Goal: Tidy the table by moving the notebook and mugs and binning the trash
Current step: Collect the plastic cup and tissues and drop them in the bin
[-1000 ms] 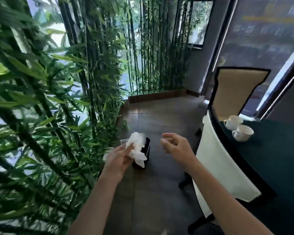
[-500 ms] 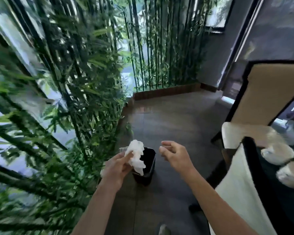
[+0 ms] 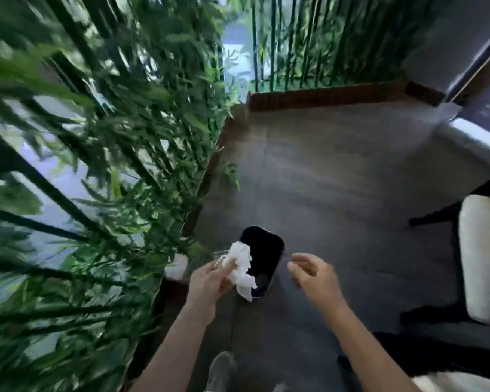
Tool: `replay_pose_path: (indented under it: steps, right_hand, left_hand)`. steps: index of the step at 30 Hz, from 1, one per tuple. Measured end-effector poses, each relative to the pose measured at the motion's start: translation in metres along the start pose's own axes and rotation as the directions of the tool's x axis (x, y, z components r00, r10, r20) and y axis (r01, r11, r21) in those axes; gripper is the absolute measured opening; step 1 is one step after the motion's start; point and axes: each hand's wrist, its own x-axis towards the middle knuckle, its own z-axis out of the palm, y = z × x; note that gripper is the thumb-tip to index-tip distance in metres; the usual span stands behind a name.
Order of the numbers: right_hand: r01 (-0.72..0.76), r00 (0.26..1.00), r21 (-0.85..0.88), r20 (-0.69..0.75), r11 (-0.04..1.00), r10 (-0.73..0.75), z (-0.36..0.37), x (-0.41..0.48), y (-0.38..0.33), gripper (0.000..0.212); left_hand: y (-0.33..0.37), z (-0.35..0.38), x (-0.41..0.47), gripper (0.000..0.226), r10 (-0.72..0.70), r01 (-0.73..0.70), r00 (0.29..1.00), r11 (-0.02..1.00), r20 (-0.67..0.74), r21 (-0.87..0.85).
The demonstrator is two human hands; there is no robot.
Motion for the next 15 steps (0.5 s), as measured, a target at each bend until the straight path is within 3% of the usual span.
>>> replay_pose_path:
  steps: [7, 11, 15]
  right_hand:
    - [-0.116, 0.991, 0.059, -0.053, 0.991, 0.119, 0.059, 0.098, 0.121, 0.016]
    - [-0.19, 0.975, 0.065, -0.106, 0.98, 0.196, 0.079, 0.127, 0.185, 0.015]
    - [-0.224, 0.964, 0.055, -0.136, 0.973, 0.229, 0.088, 0.145, 0.225, 0.014]
  left_hand:
    - [-0.099, 0.01, 0.199, 0.012, -0.086, 0.098, 0.991, 0.987, -0.101, 0.126]
    - [-0.149, 0.016, 0.29, 0.017, -0.163, 0.18, 0.982, 0.959, -0.095, 0.22]
    - [-0.182, 0.018, 0.343, 0.012, -0.169, 0.16, 0.985, 0.893, -0.016, 0.42]
